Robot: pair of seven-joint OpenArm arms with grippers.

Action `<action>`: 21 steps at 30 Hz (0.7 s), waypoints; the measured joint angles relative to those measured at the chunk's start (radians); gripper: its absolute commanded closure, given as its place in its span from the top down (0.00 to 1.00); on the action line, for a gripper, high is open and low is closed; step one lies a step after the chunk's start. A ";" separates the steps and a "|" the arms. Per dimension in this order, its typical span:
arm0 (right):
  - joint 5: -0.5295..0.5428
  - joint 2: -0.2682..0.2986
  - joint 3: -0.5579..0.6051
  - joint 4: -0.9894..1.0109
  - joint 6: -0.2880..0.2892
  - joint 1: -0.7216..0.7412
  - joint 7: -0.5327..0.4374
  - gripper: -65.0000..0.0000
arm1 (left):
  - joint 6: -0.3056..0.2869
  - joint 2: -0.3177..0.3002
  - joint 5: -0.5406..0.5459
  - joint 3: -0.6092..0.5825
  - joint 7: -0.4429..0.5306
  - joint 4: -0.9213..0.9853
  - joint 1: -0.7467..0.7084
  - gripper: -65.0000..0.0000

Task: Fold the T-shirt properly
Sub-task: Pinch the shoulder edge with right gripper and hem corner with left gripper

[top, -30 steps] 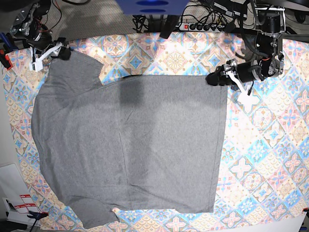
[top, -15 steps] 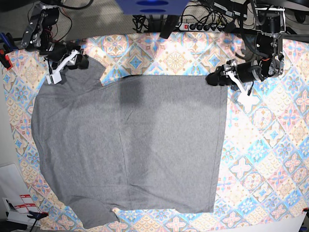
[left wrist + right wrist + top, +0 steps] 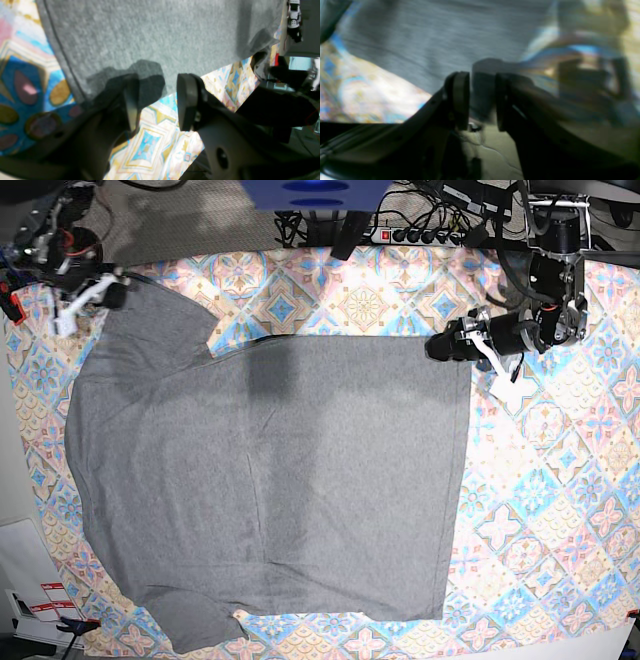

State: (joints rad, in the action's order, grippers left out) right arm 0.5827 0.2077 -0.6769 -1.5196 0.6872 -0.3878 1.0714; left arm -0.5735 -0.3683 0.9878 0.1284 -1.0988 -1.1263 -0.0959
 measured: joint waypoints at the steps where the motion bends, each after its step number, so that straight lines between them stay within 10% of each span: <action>1: 0.002 0.003 -0.029 -0.040 0.000 -0.006 0.011 0.26 | 0.000 0.000 -0.001 0.000 0.003 0.000 -0.001 0.38; 13: -0.001 -0.003 -0.049 0.105 0.005 0.019 0.053 0.42 | -0.003 -0.005 0.007 -0.048 0.011 0.000 0.002 0.38; 21: 0.032 0.028 0.078 0.194 0.009 0.039 -0.101 0.43 | -0.003 -0.006 0.010 -0.047 0.014 0.000 0.001 0.38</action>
State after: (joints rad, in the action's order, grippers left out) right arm 0.6147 0.2359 -0.5987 -1.3254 0.6960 -0.3489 0.9699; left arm -0.5766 -0.3740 0.9981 0.0818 -1.0847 -1.1267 -0.0948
